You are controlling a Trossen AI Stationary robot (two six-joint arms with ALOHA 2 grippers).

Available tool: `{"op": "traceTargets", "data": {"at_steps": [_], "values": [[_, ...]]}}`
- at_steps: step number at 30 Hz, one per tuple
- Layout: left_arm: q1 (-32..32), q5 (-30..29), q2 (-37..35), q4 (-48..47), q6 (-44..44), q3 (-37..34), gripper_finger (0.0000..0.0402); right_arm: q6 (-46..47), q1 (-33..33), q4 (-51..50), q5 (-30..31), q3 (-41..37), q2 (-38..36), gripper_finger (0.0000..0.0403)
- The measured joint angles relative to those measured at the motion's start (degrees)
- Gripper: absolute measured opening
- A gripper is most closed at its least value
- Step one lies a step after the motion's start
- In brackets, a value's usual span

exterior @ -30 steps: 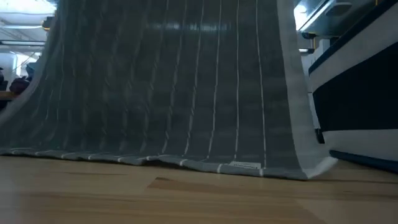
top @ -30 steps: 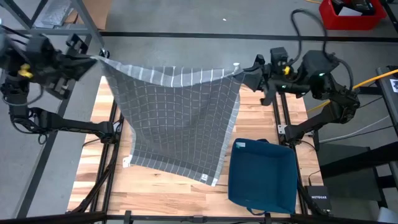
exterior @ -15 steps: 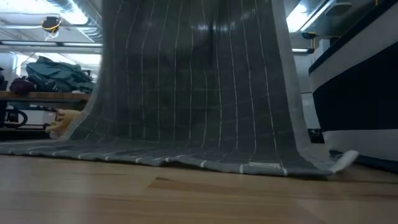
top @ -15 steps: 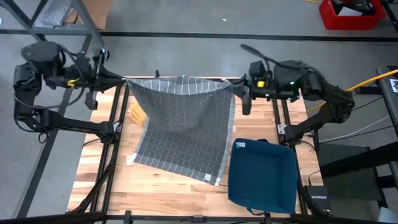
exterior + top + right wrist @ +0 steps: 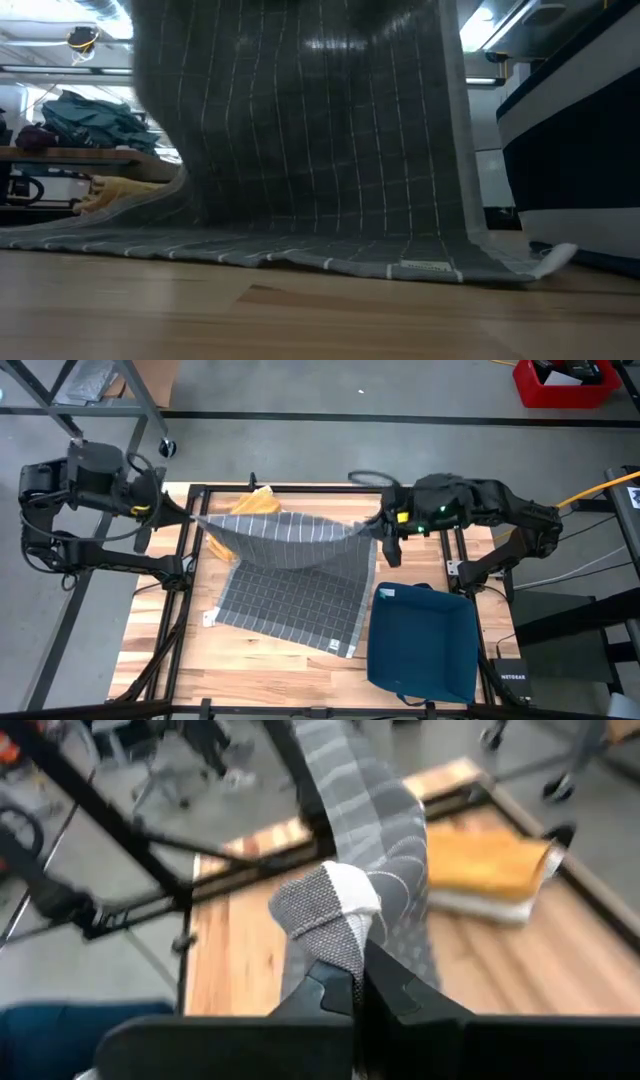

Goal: Fold towel
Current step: Fold the gray towel

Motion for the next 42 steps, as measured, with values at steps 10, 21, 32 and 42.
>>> {"op": "traceTargets", "data": {"at_steps": [10,21,32,42], "values": [[0.0,10.0,-1.1,-2.7,-3.9,-4.3,0.0000,5.3,9.5,-3.7,1.2,-2.8,5.5,0.0001],[-0.7,30.9,-4.9,-2.7,-20.3,-14.1,0.0000,15.7,20.4,-0.9,-2.3,-2.9,12.4,0.0001],[-6.2,27.6,-14.3,-2.7,-29.8,-31.0,0.0000,25.1,26.5,1.8,-0.2,-2.9,20.3,0.0001],[-10.2,27.0,-21.4,1.4,-34.6,-46.7,0.0000,29.6,27.5,6.6,-2.2,-2.9,26.3,0.0001]]}}
